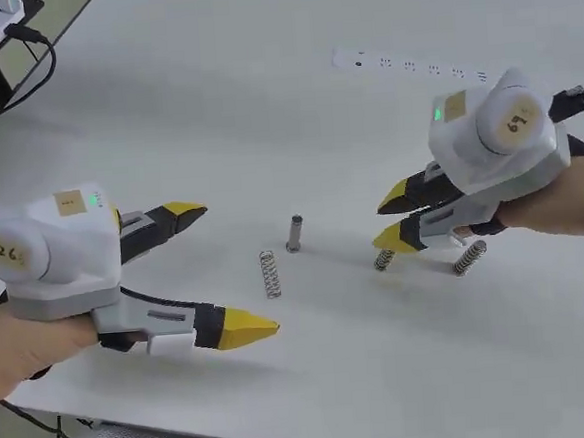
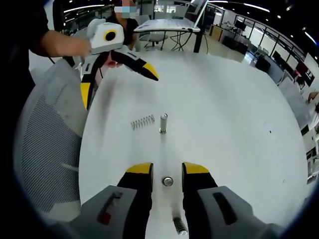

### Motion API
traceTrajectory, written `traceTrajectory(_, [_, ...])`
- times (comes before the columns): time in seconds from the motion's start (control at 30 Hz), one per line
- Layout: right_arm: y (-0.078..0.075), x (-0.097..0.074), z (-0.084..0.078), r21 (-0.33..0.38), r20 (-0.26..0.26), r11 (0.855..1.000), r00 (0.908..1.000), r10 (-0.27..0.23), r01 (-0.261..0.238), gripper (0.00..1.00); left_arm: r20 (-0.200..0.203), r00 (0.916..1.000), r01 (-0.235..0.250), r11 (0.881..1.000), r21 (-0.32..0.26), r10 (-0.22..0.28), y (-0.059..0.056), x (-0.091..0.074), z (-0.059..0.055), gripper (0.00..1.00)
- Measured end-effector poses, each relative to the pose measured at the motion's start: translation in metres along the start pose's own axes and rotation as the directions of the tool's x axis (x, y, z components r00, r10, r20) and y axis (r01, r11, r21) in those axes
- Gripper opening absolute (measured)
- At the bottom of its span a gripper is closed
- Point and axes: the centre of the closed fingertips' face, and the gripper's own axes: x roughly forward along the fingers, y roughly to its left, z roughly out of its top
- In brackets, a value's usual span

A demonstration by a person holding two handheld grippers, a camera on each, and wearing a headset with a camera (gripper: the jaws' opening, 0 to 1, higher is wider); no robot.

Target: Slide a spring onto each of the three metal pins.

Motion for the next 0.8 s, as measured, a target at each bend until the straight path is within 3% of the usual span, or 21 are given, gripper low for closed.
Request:
traceTrajectory(0.17, [0.001, -0.006, 0.003, 0.043, 0.068, 0.999, 0.9972, -0.031, 0.028, 0.24, -0.005, 1.0, 0.002, 1.0, 0.001, -0.002, -0.001, 0.0, 0.0, 0.98])
traceTrajectory(0.53, [0.013, -0.019, -0.001, 0.117, 0.141, 0.991, 0.9873, -0.073, 0.057, 0.27, -0.01, 0.9999, 0.006, 1.0, -0.002, -0.006, -0.007, 0.001, 0.001, 0.98])
traceTrajectory(0.8, [0.013, -0.026, -0.001, 0.206, 0.225, 0.976, 0.9667, -0.121, 0.074, 0.35, -0.008, 1.0, 0.004, 1.0, -0.006, -0.004, -0.007, -0.001, 0.003, 0.98])
